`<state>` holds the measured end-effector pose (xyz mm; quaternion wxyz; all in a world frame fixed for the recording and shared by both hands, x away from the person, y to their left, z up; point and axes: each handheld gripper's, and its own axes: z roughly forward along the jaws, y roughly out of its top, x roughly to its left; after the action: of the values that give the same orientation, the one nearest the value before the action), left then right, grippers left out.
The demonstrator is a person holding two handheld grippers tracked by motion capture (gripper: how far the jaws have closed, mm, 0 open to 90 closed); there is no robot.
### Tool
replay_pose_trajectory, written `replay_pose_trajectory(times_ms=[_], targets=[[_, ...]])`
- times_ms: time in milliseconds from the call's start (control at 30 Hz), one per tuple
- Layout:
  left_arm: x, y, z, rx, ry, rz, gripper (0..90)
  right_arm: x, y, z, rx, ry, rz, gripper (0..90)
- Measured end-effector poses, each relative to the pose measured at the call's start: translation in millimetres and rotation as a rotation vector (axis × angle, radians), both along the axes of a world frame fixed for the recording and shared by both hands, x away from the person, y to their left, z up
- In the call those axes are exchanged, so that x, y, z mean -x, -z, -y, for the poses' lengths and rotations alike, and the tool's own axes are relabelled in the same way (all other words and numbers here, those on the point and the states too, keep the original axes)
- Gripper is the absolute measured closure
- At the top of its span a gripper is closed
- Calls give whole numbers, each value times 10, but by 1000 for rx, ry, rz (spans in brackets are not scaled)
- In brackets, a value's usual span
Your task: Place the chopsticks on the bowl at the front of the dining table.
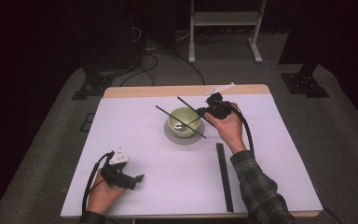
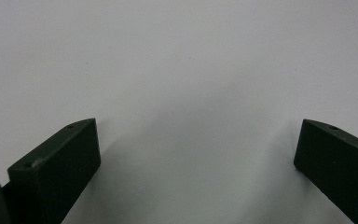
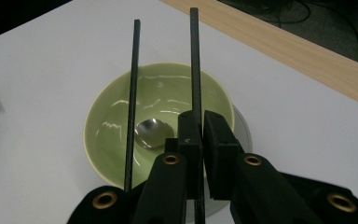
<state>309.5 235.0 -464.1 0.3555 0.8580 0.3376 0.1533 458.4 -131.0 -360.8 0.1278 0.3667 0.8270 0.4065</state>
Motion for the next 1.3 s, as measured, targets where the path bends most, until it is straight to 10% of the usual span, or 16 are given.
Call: replay_pose_trajectory(times_ms=[1300], targets=[[0, -1, 0, -1, 0, 0, 0, -353, 253, -590, 36, -32, -62, 853]])
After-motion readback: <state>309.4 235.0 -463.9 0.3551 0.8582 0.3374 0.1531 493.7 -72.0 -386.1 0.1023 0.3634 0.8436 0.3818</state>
